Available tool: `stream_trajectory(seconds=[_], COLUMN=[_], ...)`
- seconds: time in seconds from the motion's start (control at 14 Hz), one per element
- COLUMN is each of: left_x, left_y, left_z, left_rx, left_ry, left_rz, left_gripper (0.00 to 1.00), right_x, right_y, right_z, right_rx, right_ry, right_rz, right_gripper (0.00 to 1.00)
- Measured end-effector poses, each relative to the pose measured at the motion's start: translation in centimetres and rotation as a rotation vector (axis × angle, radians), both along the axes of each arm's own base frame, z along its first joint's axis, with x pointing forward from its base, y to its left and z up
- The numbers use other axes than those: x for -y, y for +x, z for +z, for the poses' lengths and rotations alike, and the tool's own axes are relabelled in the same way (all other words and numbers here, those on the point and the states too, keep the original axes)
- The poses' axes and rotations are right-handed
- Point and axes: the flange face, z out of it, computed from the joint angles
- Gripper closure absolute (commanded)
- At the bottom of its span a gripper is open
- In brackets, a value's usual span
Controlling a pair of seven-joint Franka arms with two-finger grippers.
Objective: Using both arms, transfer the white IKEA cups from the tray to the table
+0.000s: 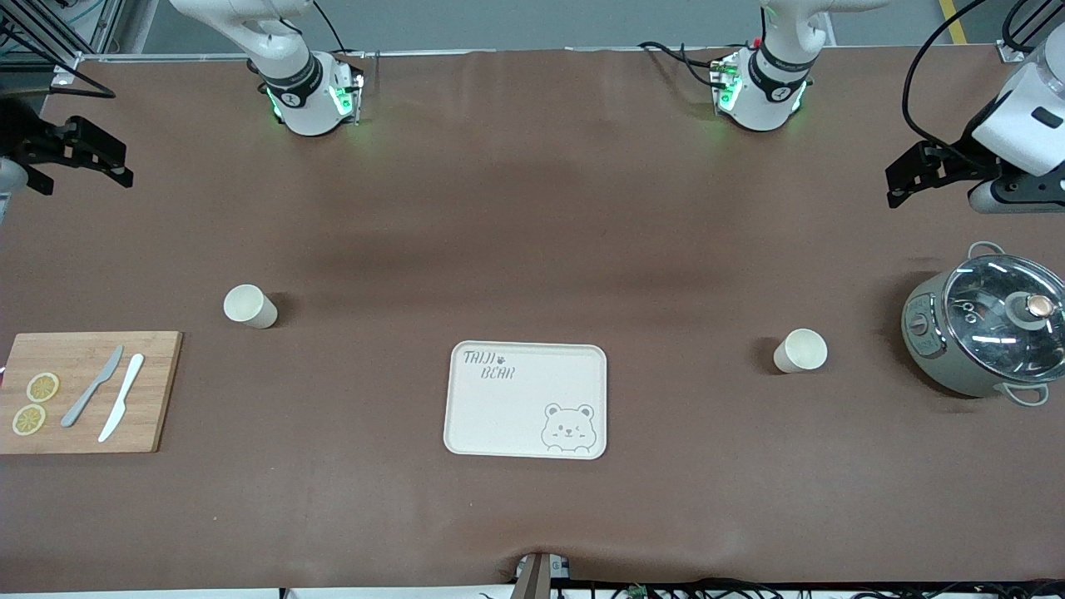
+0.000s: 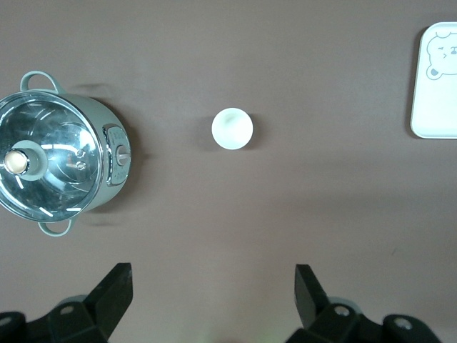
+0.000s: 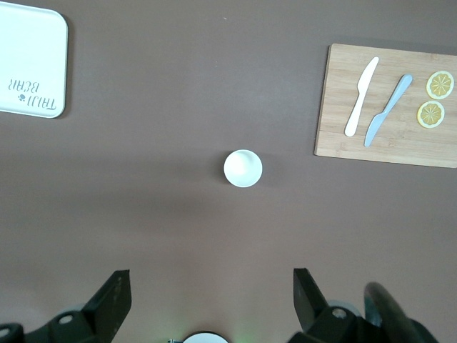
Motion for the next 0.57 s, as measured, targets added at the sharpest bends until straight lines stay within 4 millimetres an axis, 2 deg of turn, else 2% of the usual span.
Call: stream_trajectory(seconds=[0.57], left_x=[0.13], left_y=[-0.39], left_z=[0.12], left_rx=[-0.017], left_ry=[0.002], left_rz=[-0.002], left_gripper=[0.0], right_x=[0.01], right_y=[0.0], right_z=[0.0], right_rx=[0.0], right_ry=[0.0], right_rz=[0.0], right_gripper=[0.0])
